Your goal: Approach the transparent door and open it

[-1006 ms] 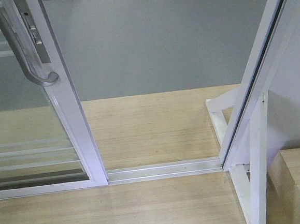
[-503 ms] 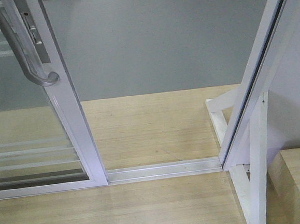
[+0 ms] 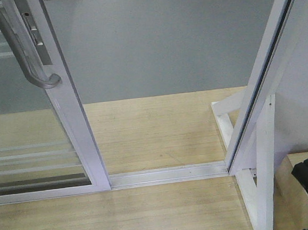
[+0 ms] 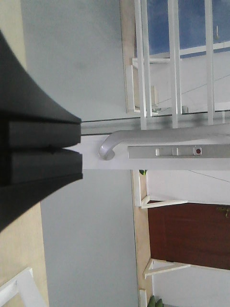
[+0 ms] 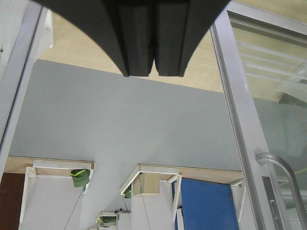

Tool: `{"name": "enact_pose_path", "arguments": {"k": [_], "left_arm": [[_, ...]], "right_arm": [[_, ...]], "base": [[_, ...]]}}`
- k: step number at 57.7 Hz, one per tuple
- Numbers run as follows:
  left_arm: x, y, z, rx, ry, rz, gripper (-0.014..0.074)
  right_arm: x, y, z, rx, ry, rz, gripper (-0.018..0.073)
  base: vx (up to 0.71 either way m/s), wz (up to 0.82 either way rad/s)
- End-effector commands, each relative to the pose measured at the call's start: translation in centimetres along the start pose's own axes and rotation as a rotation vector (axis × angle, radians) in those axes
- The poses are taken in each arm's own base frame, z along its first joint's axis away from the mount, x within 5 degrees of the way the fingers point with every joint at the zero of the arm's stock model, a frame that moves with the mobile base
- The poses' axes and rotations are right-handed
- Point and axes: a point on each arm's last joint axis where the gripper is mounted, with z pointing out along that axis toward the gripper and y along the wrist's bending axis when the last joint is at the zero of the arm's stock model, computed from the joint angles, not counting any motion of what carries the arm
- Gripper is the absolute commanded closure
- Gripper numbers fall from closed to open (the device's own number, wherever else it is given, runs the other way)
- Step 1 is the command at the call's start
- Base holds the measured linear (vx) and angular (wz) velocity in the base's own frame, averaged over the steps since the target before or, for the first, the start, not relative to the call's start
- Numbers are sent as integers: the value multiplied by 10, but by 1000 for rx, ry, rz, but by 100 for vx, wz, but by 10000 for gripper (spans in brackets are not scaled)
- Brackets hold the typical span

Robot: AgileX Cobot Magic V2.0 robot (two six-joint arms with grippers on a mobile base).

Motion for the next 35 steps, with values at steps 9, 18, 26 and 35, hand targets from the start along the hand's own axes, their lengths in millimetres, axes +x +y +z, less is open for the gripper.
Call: {"name": "enact_pose_path", "arguments": {"k": [9, 18, 26, 35], "left_arm": [[2, 2, 0, -17, -63, -5, 602], [2, 2, 0, -17, -63, -5, 602], [2, 2, 0, -17, -63, -5, 602], [2, 2, 0, -17, -63, -5, 602]], "right_arm": [[2, -2, 1, 17, -57, -41, 564], [3, -6, 0, 89, -52, -36, 564], [3, -10, 0, 159, -54, -26, 564], [3, -10, 0, 168, -54, -25, 564]], "base": [[0, 0], [0, 0], [0, 0], [0, 0]]}}
